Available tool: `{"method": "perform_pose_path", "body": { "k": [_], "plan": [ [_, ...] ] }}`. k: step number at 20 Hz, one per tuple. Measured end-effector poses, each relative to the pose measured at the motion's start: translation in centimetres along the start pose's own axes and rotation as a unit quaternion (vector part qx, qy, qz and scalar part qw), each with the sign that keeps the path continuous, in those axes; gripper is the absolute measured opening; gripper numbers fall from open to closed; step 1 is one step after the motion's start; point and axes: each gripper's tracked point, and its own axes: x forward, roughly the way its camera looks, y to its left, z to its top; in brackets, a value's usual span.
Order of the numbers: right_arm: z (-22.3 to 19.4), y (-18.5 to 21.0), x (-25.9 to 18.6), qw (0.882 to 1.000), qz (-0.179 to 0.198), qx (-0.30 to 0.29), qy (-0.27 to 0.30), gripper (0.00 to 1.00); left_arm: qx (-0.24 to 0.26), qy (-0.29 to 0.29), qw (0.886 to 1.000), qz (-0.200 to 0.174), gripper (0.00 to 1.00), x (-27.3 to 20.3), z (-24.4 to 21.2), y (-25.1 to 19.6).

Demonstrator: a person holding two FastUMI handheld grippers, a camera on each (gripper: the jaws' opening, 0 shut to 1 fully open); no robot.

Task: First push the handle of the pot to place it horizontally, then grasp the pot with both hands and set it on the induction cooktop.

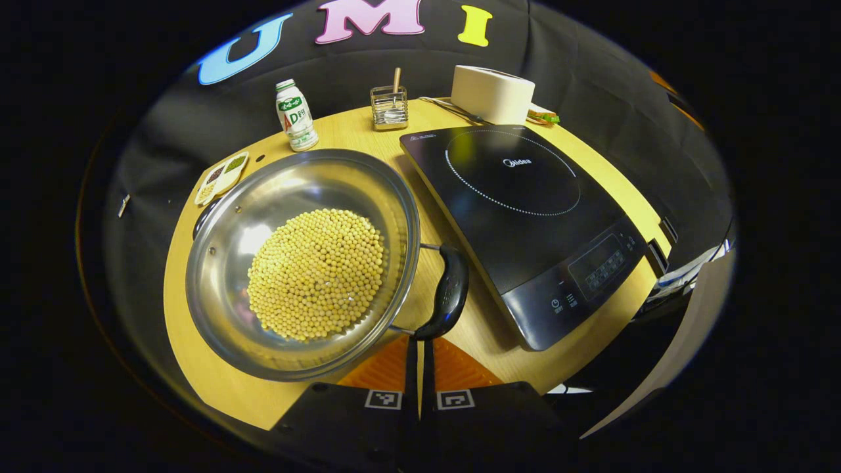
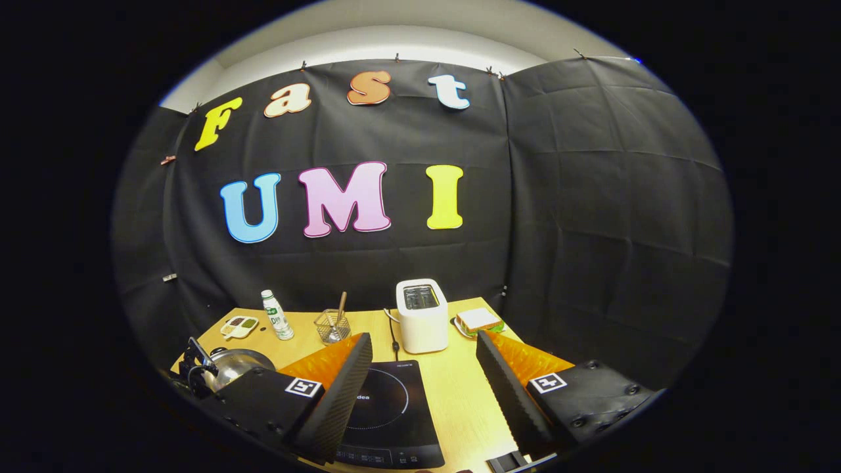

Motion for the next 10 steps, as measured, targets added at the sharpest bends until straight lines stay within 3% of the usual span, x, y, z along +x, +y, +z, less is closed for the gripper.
{"method": "perform_pose_path", "body": {
  "k": [10],
  "plan": [
    [0.0,-2.1,-0.4,1.0,-0.025,0.014,-0.001,0.99,0.007,-0.004,1.0,0.006,0.05,1.6,2.8,-0.8]
  ]
}}
